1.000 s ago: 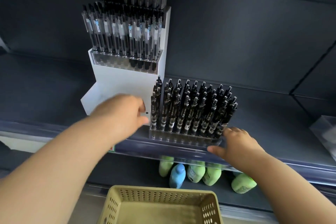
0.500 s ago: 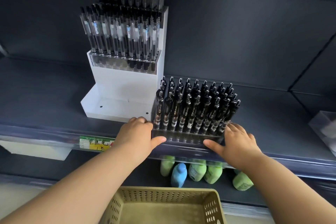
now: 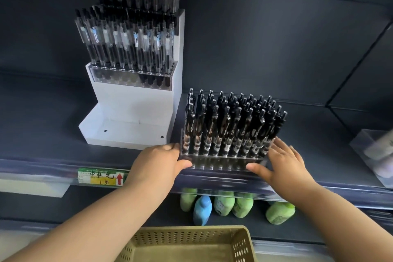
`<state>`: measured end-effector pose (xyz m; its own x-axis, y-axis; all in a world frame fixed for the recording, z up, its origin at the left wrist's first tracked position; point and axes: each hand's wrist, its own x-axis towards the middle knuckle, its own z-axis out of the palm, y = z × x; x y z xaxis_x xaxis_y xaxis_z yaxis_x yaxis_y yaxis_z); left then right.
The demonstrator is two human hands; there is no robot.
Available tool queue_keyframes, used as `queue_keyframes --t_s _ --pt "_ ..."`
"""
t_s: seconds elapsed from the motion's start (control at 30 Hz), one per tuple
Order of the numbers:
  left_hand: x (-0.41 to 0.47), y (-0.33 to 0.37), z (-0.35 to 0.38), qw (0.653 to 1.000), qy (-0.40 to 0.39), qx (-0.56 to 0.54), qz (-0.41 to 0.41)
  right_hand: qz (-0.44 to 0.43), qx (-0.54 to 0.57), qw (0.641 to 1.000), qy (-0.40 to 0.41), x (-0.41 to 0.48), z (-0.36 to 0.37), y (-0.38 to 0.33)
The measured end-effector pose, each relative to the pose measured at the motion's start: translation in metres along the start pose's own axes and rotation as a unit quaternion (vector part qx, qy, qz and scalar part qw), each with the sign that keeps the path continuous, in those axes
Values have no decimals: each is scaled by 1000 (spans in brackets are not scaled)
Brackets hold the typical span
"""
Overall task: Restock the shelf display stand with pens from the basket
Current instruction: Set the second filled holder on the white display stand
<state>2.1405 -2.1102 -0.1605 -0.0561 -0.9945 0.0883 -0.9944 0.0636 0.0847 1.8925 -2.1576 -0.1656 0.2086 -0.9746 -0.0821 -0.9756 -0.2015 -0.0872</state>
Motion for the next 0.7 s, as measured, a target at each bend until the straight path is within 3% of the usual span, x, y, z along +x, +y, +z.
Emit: queue_keyframes --t_s 0.23,0.47,0.7 --pt "1 6 4 993 41 -105 -33 23 139 990 0 -4 -1 4" --pt "2 8 17 987 43 -144 -51 10 124 992 3 1 17 17" --pt "10 11 14 997 4 3 -74 -2 35 999 1 1 16 16"
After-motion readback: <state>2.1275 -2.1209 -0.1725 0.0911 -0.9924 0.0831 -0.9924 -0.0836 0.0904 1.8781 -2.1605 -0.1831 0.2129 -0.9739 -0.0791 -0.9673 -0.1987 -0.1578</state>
